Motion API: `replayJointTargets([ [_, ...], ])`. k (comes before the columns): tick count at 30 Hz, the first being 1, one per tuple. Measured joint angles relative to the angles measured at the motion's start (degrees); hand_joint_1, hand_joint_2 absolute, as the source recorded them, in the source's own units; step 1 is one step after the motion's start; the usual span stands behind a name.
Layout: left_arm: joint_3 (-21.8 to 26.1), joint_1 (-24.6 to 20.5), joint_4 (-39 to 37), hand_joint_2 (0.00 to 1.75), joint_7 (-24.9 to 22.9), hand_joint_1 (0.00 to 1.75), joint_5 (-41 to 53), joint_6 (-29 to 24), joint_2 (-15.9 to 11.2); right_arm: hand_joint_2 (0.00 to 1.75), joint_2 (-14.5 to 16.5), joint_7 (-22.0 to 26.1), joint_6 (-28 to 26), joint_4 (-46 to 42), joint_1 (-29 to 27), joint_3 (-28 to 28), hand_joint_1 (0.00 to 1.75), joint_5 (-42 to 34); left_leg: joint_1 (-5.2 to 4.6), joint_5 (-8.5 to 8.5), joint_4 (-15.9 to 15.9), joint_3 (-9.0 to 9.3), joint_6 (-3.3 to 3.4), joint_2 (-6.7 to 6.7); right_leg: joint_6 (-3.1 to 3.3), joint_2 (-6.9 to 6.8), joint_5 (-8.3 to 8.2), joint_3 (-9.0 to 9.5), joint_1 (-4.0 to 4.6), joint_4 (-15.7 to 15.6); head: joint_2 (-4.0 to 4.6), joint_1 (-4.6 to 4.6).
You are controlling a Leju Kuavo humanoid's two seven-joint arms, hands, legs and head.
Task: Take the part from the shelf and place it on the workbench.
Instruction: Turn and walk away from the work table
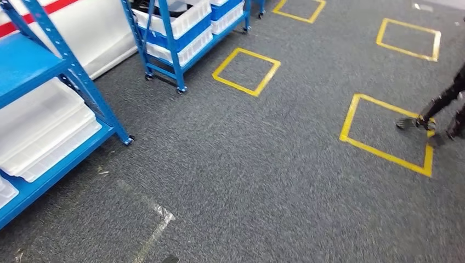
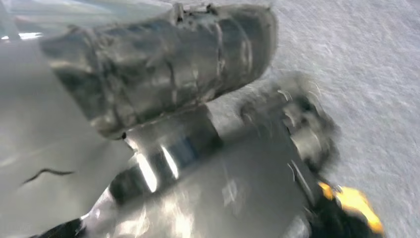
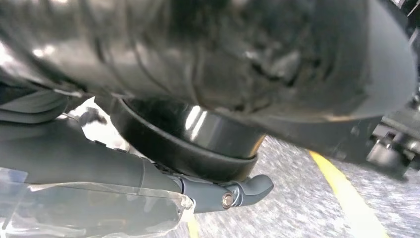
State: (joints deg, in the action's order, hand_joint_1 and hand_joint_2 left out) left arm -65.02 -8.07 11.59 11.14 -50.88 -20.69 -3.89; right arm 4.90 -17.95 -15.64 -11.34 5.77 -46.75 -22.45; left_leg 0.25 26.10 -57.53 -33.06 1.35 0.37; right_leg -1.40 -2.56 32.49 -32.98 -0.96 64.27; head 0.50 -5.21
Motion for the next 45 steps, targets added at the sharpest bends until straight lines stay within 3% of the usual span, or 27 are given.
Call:
replayJointTargets([
  [2, 0.0, -1.3, 0.1, 0.0, -2.6, 0.0, -0.2, -3.3, 2.2, 0.0, -0.1, -0.7, 0.3, 0.0, 0.0, -0.7, 0.0, 0.9, -0.12, -0.01, 0.0, -0.04, 0.46, -1.54, -0.02, 1.9, 2.95, -3.83, 0.02, 7.4, 0.0, 0.11],
  [3, 0.0, -1.9, 0.2, 0.0, -3.1, 0.0, -0.2, -4.1, 3.3, 0.0, -0.1, -0.9, 0.4, 0.0, 0.0, -1.0, 0.0, 1.2, -0.17, 0.03, 0.0, 0.0, 0.57, -2.45, -0.02, 2.13, 3.36, -5.31, 0.05, 9.8, 0.0, 0.12],
  [4, 0.0, -2.2, 0.4, 0.0, -3.2, 0.0, -0.2, -4.5, 4.2, 0.0, -0.2, -1.0, 0.7, 0.0, 0.1, -1.4, 0.0, 1.3, -0.21, 0.1, -0.1, 0.12, 0.59, -3.33, 0.02, 2.26, 2.6, -5.92, 0.07, 10.3, 0.0, 0.14],
  [6, 0.0, -2.4, 0.7, 0.0, -2.6, 0.0, -0.2, -4.6, 5.5, 0.0, -0.3, -0.9, 1.6, 0.0, 0.2, -2.1, 0.0, 1.2, -0.2, 0.37, -0.3, 0.49, 0.47, -4.94, 0.21, 2.95, -1.5, -4.5, 0.03, 5.7, 0.0, 0.15],
  [8, 0.0, -2.3, 0.9, 0.0, -1.1, 0.0, -0.2, -3.9, 6.3, 0.0, -0.6, -0.6, 3.2, 0.0, 0.2, -2.5, 0.0, 1.2, -0.18, 0.8, -0.7, 0.46, 0.08, -6.16, 0.46, 5.64, -4.71, -1.92, -0.2, -1.0, 0.0, 0.15],
  [10, 0.0, -2.1, 1.0, 0.0, 2.0, 0.0, -0.8, -2.3, 6.4, 0.0, -0.8, 0.3, 5.7, 0.1, 0.2, -3.2, 0.0, 2.2, -0.13, 0.98, -1.1, -0.09, -0.56, -7.16, 0.68, 7.57, -5.1, -0.86, -0.3, -3.7, 0.0, 0.16],
  [12, 0.1, -1.7, 1.0, 0.0, 5.7, 0.0, -1.9, 0.1, 6.1, 0.0, -1.2, 1.6, 8.4, 0.1, 0.4, -4.2, 0.0, 3.8, 0.03, 0.91, -1.0, -0.48, -1.25, -8.18, 1.1, 6.77, -5.04, -0.66, -0.25, -3.9, 0.0, 0.19],
  [13, 0.1, -1.4, 1.0, 0.0, 7.1, 0.0, -2.5, 1.6, 6.0, 0.0, -1.4, 2.1, 9.3, 0.1, 0.5, -4.7, 0.0, 4.3, 0.02, 1.06, -1.3, -0.57, -1.58, -7.62, 1.41, 6.14, -5.02, -0.39, -0.28, -4.1, 0.0, 0.18],
  [16, 0.6, -0.6, 1.0, 0.0, 8.4, 0.0, -4.2, 5.4, 5.6, 0.0, -1.6, 3.0, 10.8, 0.3, 0.5, -5.9, 0.0, 4.7, -0.11, 4.3, -7.9, -3.84, -2.42, -2.5, 2.43, 3.67, -4.74, 0.52, -0.2, -4.6, 0.0, -0.41],
  [18, 0.9, -0.2, 1.0, 0.0, 7.9, 0.0, -4.6, 5.7, 5.4, 0.0, -1.7, 3.3, 11.3, 0.5, 0.5, -6.3, 0.0, 4.3, 0.05, 6.94, -15.1, -7.81, -2.74, -1.11, 2.79, 1.87, -4.41, 0.75, 0.07, -4.6, 0.0, -0.57],
  [19, 1.1, -0.1, 1.0, 0.0, 7.4, 0.0, -4.9, 5.3, 5.3, 0.0, -1.8, 3.3, 11.6, 0.7, 0.4, -6.4, 0.0, 4.0, 0.12, 7.06, -16.8, -8.89, -2.8, -0.9, 2.86, 0.98, -4.24, 0.9, 0.16, -4.6, 0.0, -0.57],
  [20, 1.3, 0.0, 1.0, 0.0, 6.8, 0.0, -5.1, 4.8, 5.1, 0.0, -1.8, 3.3, 11.9, 0.8, 0.5, -6.5, 0.0, 3.7, 0.15, 6.07, -16.4, -8.77, -2.77, -0.74, 2.88, 0.18, -4.05, 1.1, 0.25, -4.6, 0.0, -0.58],
  [21, 1.6, 0.1, 1.0, 0.0, 6.1, 0.0, -5.3, 4.3, 4.9, 0.0, -1.9, 3.3, 12.1, 0.8, 0.5, -6.6, 0.0, 3.5, 0.15, 4.21, -13.8, -7.41, -2.64, -0.41, 2.87, -0.52, -3.85, 1.38, 0.31, -4.6, 0.0, -0.59],
  [23, 1.9, 0.3, 1.0, 0.0, 5.1, 0.0, -5.6, 3.2, 4.5, 0.0, -1.9, 3.3, 12.6, 1.0, 0.5, -6.9, 0.0, 3.3, -0.27, 0.8, -6.0, -3.33, -2.02, 1.8, 2.7, -1.56, -3.41, 1.97, 0.56, -4.6, 0.0, -0.58],
  [25, 2.0, 0.4, 0.9, 0.0, 4.5, 0.0, -5.9, 2.4, 4.1, 0.0, -1.9, 3.5, 13.1, 1.0, 0.7, -7.2, 0.0, 3.4, -0.86, -0.08, -1.7, -1.26, -1.24, 3.46, 2.3, -2.39, -3.08, 2.24, 0.87, -4.7, 0.0, -0.52],
  [26, 2.2, 0.5, 0.9, 0.0, 4.3, 0.0, -5.9, 2.1, 4.0, 0.0, -1.9, 3.6, 13.4, 1.1, 0.8, -7.4, 0.0, 3.4, -1.1, 0.11, -1.4, -1.22, -0.96, 3.34, 2.07, -2.86, -3.0, 2.31, 0.98, -4.7, 0.0, -0.5],
  [28, 2.5, 0.7, 0.9, 0.87, 4.1, 0.0, -6.0, 1.9, 3.8, 0.0, -1.8, 3.9, 14.0, 1.1, 1.1, -7.6, 0.0, 3.6, -0.87, -0.2, -0.9, -1.0, -0.42, 1.96, 1.51, -3.49, -2.71, 2.66, 0.99, -4.9, 0.0, -0.43],
  [30, 2.6, 0.9, 0.9, 1.75, 3.9, 0.0, -6.1, 1.6, 3.6, 0.0, -1.9, 4.2, 14.2, 1.1, 1.2, -7.8, 0.0, 3.7, -0.38, -0.65, 0.2, -0.31, 0.19, 0.8, 0.92, -1.29, -1.19, 2.03, 0.96, -2.8, 0.0, -0.03],
  [31, 2.7, 0.9, 0.9, 1.75, 3.8, 0.0, -6.1, 1.5, 3.6, 0.0, -1.9, 4.2, 14.4, 1.1, 1.3, -7.9, 0.0, 3.9, -0.18, -0.85, 0.6, -0.01, 0.45, 0.39, 0.74, 0.42, 0.2, 0.82, 0.9, -0.2, 0.0, 0.22],
  [33, 2.7, 0.9, 0.9, 0.87, 4.0, 0.0, -6.4, 1.2, 3.4, 0.0, -1.9, 4.3, 14.7, 1.1, 1.6, -8.1, 0.0, 4.5, -0.18, -0.99, 0.9, 0.17, 0.8, -0.53, 0.61, 2.29, 2.93, -2.6, 0.88, 6.4, 0.0, 0.49],
  [35, 2.9, 1.0, 0.9, 0.0, 4.7, 0.0, -7.0, 1.3, 3.2, 0.0, -1.9, 4.4, 15.1, 1.1, 1.8, -8.5, 0.0, 5.2, -0.14, -0.95, 1.0, 0.26, 0.8, -1.9, 0.42, 2.53, 3.1, -4.5, 0.71, 9.5, 0.0, 0.51],
  [37, 3.3, 1.1, 0.9, 0.0, 5.3, 0.0, -7.4, 1.9, 3.0, 0.0, -1.9, 4.5, 15.3, 1.1, 2.0, -8.9, 0.0, 5.7, 0.03, -0.75, 0.7, 0.36, 0.52, -3.46, 0.15, 2.78, -0.33, -2.94, 0.23, 5.5, 0.0, 0.5],
  [39, 3.8, 1.0, 0.9, 0.0, 5.4, 0.0, -7.8, 2.5, 2.6, 0.0, -1.8, 4.6, 15.2, 1.1, 1.9, -9.2, 0.0, 5.7, 0.25, -0.37, 0.0, 0.13, -0.17, -5.05, -0.2, 4.96, -3.34, 0.04, -0.34, -1.2, 0.0, 0.63],
  [40, 4.0, 0.9, 0.9, 0.0, 5.2, 0.0, -7.9, 2.7, 2.4, 0.0, -1.7, 4.8, 14.9, 1.1, 1.8, -9.3, 0.0, 5.5, 0.31, -0.21, -0.5, -0.19, -0.57, -5.73, -0.22, 6.37, -3.94, 0.93, -0.57, -3.4, 0.0, 0.79],
  [42, 4.3, 0.9, 0.9, 0.0, 4.7, 0.0, -8.1, 2.8, 2.0, 0.0, -1.6, 5.3, 13.8, 1.1, 1.8, -9.3, 0.0, 4.2, 0.3, -0.3, -0.9, -0.88, -1.22, -6.78, 0.16, 7.86, -3.6, 1.15, -0.56, -4.2, 0.0, 0.88],
  [44, 4.6, 1.0, 0.9, 0.0, 4.3, 0.0, -8.1, 2.9, 1.8, 0.0, -1.5, 5.4, 12.5, 1.1, 1.7, -9.3, 0.0, 2.9, 0.48, -0.54, -0.7, -1.16, -1.66, -7.72, 0.88, 6.75, -3.7, 1.31, -0.46, -4.2, 0.0, 0.7],
  [45, 4.7, 1.1, 0.9, 0.0, 4.1, 0.0, -7.9, 2.8, 1.8, 0.0, -1.5, 5.3, 12.0, 1.1, 1.7, -9.3, 0.0, 2.4, 0.45, -0.26, -1.2, -1.45, -1.87, -7.04, 1.22, 6.14, -3.73, 1.5, -0.47, -4.3, 0.0, 0.58],
])
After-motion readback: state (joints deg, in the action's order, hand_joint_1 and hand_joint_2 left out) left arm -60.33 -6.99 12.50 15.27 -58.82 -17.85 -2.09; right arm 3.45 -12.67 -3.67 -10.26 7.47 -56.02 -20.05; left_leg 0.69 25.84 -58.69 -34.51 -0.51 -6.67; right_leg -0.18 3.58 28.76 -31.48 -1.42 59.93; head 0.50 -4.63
